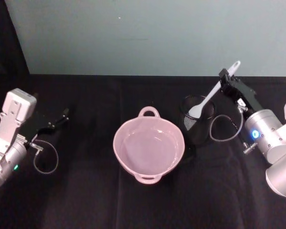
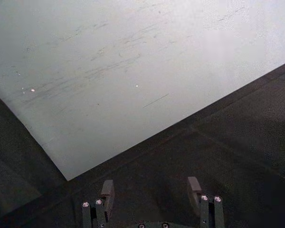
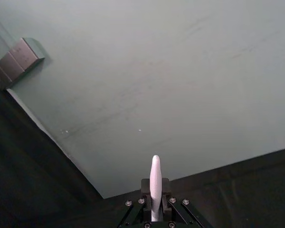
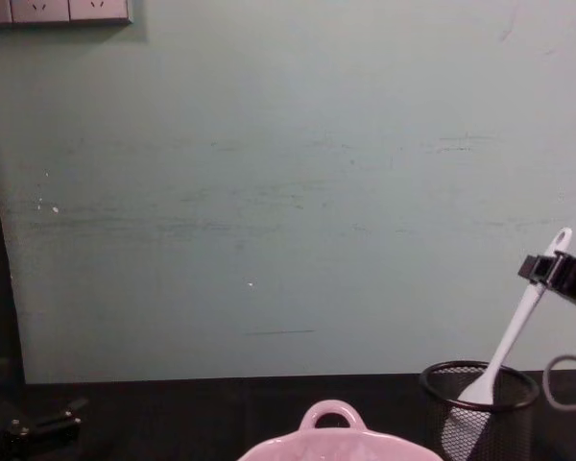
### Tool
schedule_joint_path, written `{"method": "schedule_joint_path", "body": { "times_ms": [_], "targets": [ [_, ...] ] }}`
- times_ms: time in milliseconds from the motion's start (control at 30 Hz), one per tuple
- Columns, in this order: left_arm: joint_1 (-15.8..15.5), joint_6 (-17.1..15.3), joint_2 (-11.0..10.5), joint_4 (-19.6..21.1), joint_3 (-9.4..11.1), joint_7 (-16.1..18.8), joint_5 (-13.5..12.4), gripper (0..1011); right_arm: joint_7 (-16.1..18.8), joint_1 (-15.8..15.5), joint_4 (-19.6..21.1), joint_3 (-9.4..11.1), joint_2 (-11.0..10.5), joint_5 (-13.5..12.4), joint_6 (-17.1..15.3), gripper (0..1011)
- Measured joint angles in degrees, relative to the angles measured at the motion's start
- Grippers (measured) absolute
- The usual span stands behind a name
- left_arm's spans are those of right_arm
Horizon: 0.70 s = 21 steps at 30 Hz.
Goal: Use the one hand to pick up the spoon and stir the clear water in the bowl.
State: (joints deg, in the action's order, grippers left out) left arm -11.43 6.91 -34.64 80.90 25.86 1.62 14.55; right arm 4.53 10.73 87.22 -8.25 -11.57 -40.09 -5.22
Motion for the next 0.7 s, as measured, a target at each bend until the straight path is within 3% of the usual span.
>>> {"method": "schedule_joint_path", "body": {
  "times_ms": [700],
  "targets": [
    [0.0,0.0,0.0,0.0,0.0,0.0,0.0,1011,-0.1,-0.3,-2.5,0.0,0.8,-0.3,-0.3,121]
  ]
}}
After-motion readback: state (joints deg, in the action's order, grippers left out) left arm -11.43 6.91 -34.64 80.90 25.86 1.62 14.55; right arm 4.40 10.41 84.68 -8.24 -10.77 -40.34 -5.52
